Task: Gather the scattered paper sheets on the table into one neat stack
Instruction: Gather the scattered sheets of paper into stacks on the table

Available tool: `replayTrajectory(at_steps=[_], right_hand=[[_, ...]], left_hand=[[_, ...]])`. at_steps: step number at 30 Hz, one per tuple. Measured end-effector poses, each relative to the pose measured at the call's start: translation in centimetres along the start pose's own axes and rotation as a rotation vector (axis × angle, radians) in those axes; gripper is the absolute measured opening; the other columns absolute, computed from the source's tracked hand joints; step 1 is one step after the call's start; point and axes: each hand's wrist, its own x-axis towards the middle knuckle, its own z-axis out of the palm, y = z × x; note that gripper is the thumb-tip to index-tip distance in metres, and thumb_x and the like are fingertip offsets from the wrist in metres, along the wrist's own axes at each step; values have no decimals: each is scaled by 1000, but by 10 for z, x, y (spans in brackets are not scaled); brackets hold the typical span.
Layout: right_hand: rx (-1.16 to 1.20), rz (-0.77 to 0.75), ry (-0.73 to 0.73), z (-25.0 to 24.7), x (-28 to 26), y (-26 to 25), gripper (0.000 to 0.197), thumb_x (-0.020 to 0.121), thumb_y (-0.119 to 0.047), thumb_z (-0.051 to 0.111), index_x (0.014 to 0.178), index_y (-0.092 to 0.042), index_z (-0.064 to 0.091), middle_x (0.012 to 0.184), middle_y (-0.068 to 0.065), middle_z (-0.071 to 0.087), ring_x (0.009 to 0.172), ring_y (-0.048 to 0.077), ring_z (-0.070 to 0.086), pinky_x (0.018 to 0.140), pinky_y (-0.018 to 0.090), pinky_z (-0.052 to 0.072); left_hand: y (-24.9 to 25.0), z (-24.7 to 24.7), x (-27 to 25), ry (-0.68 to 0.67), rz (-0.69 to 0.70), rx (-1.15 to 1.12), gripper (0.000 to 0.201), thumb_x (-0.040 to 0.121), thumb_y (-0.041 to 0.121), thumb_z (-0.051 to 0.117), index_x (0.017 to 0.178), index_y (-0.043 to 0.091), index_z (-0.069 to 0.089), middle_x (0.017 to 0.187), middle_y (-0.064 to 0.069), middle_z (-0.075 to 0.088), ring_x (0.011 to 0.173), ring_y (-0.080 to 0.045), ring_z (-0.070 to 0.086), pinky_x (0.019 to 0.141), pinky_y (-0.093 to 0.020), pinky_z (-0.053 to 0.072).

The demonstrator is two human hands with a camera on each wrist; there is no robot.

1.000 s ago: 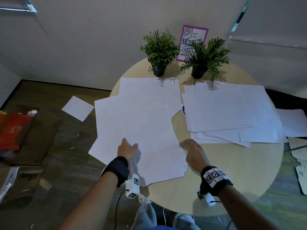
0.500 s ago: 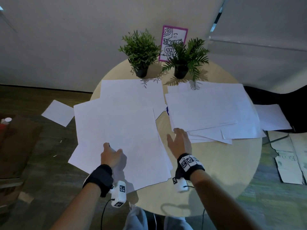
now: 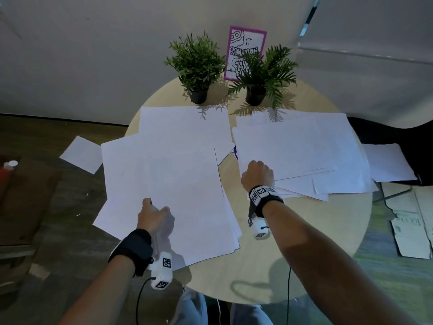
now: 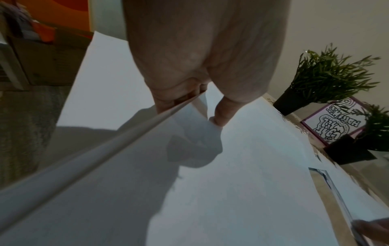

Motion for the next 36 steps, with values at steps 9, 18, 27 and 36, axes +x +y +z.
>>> replayTrajectory(at_steps=[9,18,27,36], right_hand=[[-94,-52,-3,2,-4,2,20,85,-16,60,102,-8,53,96,10,60,85,27,60,65,32,40],[-299,-238,7,-4,-8,12,20,83,2,62,96,-11,53,78,4,63,64,20,65,52,28,37],[109,-404,444,-21,-64,4,42,52,15,73,81,-13,63,65,-2,61,44,21,58,46,24,39],[132,-907,378,60,-170,11,47,81,8,39,114,-8,69,118,7,70,112,27,66,98,48,53]], left_hand=[[0,-1,0,-19,-5,-3,62,92,25,61,142,9,28,134,-17,42,108,-31,45,84,-35,40],[-2,-1,-1,-6,17,7,55,93,24,61,137,7,32,126,-12,43,105,-28,43,82,-33,38],[-10,-9,3,-43,21,-213,29,94,26,54,81,16,31,78,-2,25,71,-19,24,68,-35,21],[-22,-23,16,-166,-175,-492,93,70,88,46,119,11,63,107,-10,66,99,-28,62,88,-37,46]])
